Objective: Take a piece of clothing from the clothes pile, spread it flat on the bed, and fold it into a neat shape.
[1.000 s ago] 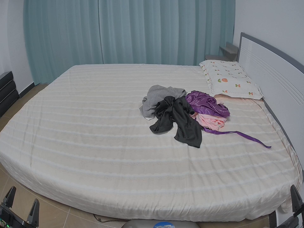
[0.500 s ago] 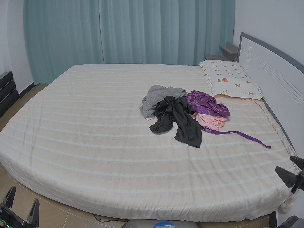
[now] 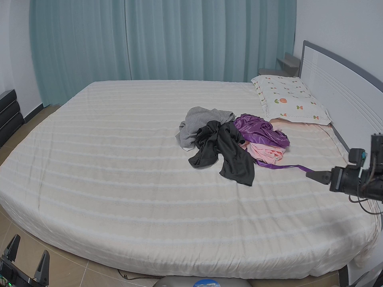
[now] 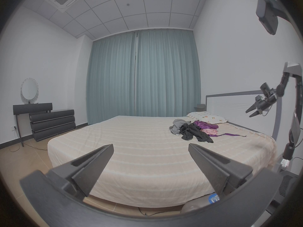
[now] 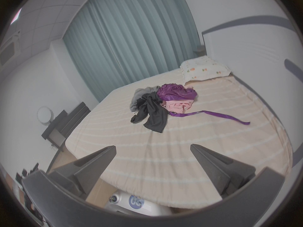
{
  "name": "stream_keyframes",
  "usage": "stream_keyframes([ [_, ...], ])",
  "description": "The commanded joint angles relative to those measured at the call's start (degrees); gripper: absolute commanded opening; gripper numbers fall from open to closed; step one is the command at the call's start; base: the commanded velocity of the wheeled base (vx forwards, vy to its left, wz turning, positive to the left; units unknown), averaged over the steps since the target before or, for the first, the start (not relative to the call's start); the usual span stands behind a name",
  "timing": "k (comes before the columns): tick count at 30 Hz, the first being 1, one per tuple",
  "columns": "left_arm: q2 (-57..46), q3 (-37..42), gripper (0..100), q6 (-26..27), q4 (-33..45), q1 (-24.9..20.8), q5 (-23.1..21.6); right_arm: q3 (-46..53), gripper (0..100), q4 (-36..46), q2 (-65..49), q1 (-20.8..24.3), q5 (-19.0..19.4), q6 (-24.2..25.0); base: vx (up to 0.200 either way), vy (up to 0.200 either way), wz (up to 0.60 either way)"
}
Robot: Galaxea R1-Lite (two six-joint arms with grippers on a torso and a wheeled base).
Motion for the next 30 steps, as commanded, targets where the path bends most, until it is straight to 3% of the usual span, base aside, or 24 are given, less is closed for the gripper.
stream_keyframes([
  [1,-0.6,1.0,100,0.0,0.0,0.0,0.0,-24.0,100,-7.5,40.5,4.4,-2.7,12.0,0.0,0.0,0.0],
  [7,-0.6,1.0,100,0.0,0.0,0.0,0.0,-34.4,100,-7.2,51.1,4.4,-5.7,13.1,0.0,0.0,0.0],
  [12,-0.6,1.0,100,0.0,0.0,0.0,0.0,-40.8,100,-6.8,57.3,5.3,-5.8,16.4,0.0,0.0,0.0],
  [22,-0.6,1.0,100,0.0,0.0,0.0,0.0,-49.8,100,-6.4,67.7,7.0,-5.8,18.0,0.0,0.0,0.0],
  [30,-0.6,1.0,100,0.0,0.0,0.0,0.0,-55.4,100,-6.3,70.3,8.1,-5.4,22.1,0.0,0.0,0.0],
])
